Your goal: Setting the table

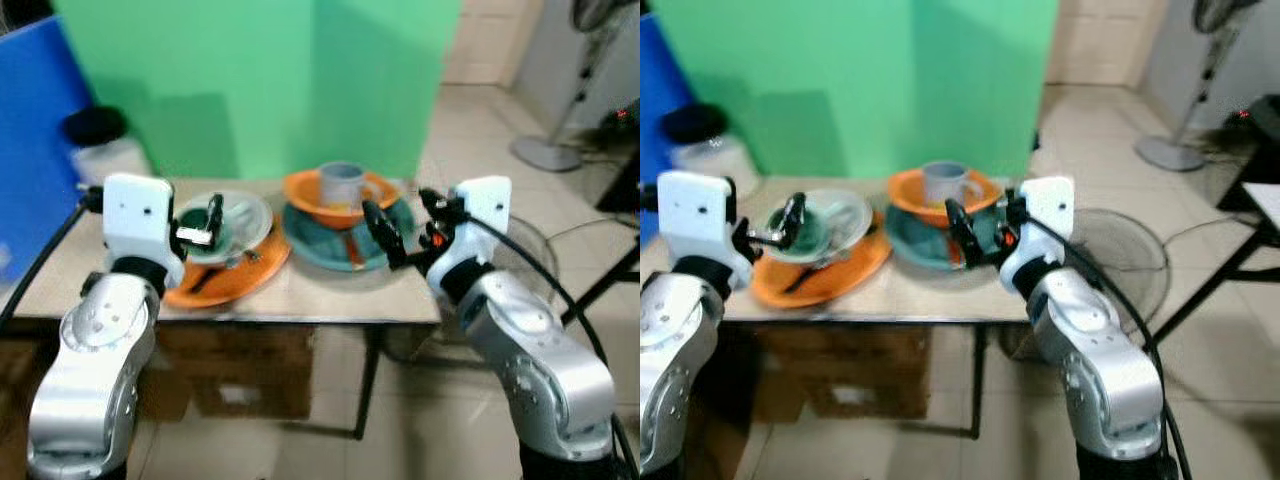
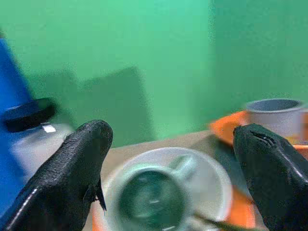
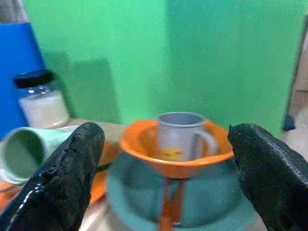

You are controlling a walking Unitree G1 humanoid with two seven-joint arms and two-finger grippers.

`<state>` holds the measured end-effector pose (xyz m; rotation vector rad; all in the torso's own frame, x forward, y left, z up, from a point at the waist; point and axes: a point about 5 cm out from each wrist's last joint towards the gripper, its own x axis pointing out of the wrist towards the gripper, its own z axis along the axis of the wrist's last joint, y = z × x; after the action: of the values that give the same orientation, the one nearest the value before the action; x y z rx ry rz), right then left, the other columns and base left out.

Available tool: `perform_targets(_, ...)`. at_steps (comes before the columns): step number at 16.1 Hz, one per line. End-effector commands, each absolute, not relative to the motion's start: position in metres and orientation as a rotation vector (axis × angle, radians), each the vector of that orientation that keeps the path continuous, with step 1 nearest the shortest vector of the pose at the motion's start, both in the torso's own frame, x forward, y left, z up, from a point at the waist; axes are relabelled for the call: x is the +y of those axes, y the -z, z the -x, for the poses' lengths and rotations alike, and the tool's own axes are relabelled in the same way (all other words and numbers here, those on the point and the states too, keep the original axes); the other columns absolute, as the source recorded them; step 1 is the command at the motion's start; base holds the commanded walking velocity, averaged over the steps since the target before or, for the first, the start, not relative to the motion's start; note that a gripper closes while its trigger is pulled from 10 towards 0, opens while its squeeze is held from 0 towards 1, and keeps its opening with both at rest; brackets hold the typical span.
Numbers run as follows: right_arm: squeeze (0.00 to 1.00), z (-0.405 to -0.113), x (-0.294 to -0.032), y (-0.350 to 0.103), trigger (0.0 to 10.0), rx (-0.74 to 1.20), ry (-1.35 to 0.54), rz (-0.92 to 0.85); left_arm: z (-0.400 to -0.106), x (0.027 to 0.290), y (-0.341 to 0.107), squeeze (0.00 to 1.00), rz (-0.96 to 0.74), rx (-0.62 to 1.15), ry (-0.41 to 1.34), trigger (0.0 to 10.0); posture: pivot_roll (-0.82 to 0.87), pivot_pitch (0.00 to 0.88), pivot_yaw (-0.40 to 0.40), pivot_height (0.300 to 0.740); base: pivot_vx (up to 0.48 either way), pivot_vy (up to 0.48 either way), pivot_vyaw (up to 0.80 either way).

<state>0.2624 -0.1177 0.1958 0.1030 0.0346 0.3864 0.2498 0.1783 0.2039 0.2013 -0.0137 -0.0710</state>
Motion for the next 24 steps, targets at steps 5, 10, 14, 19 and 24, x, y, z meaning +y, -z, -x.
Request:
perform_targets(5,0.00,-0.276,-0.125,-0.200,10.0,0.030,-0.388,-0.102,-0.245,0.170,-0.208,0.00,-0.218,-0.021,0.157,10.0,0.19,0.000,0.021,0.740,0.332,0.000,0.00)
perform_targets(10,0.00,-0.288,-0.126,-0.204,10.0,0.017,-0.391,-0.081,-0.249,0.161,-0.209,0.00,-0.206,-0.020,0.220,10.0,0.18,0.000,0.015,0.740,0.326,0.000,0.00)
perform_targets(14,0.00,-0.294,-0.132,-0.201,10.0,0.027,-0.388,-0.053,-0.253,0.157,-0.206,0.00,-0.209,-0.008,0.244,10.0,0.15,0.000,0.037,0.740,0.318,0.000,0.00)
perform_targets(19,1.00,-0.313,-0.149,-0.208,10.0,0.073,-0.487,0.019,-0.259,0.142,-0.211,0.00,-0.204,-0.019,0.390,10.0,0.12,0.000,0.050,0.740,0.177,0.000,0.00)
perform_targets(24,0.00,-0.333,-0.174,-0.204,10.0,0.251,-0.653,0.249,-0.253,0.123,-0.212,0.00,-0.246,0.060,0.702,10.0,0.10,0.000,0.056,0.740,0.000,0.000,0.00)
